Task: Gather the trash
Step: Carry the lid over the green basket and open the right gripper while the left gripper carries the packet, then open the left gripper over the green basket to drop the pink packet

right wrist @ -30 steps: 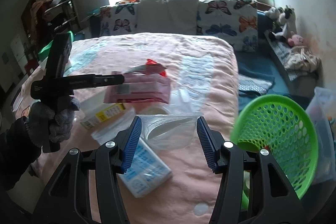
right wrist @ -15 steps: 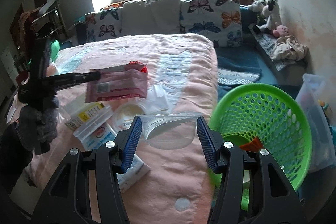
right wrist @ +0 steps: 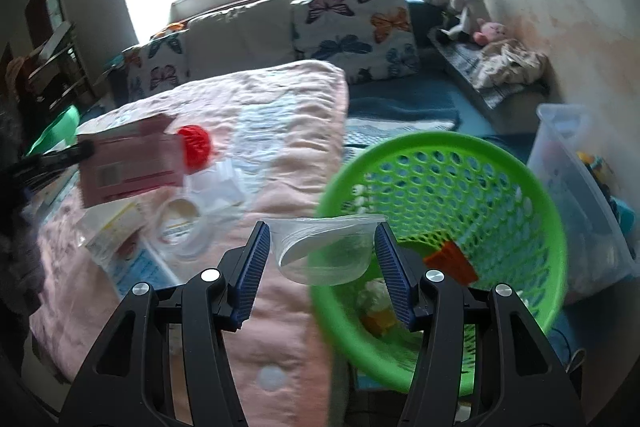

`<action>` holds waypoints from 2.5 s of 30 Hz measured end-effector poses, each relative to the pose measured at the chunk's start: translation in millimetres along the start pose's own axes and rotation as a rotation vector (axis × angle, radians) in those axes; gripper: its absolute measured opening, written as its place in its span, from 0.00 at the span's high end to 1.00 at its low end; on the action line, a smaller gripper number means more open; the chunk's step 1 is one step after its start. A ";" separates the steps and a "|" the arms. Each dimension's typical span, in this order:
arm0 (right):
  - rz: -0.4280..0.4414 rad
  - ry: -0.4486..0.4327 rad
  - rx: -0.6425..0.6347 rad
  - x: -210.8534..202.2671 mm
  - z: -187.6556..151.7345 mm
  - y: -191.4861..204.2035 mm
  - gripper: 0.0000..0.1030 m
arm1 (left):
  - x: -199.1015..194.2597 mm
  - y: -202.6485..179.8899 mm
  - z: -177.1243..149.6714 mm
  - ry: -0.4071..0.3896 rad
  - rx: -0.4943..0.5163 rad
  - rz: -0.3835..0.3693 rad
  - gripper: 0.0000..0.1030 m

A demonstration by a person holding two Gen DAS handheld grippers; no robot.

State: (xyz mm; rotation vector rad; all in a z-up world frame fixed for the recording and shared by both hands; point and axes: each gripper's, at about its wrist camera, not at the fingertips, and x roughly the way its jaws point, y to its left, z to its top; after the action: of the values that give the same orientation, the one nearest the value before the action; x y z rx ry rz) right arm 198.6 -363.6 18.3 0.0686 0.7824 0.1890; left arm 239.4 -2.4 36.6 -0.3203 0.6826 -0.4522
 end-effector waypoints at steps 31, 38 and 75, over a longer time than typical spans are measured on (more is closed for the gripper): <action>-0.111 0.013 0.168 0.1 -43.0 -92.9 0.34 | 52.3 -155.4 0.1 0.083 0.219 -0.202 0.97; -0.116 -0.028 0.200 -27.4 -53.6 -106.8 0.33 | 93.5 -191.7 -18.8 0.168 0.264 -0.203 0.97; -0.033 -0.088 0.193 -71.4 -70.4 -63.0 0.26 | 53.6 -156.1 -48.9 0.164 0.251 -0.058 0.62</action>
State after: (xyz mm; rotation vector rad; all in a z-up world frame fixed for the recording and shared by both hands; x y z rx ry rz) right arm 108.4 -439.9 9.7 0.2446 0.7120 0.0785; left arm 197.7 -169.4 38.7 -0.0662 0.7680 -0.6181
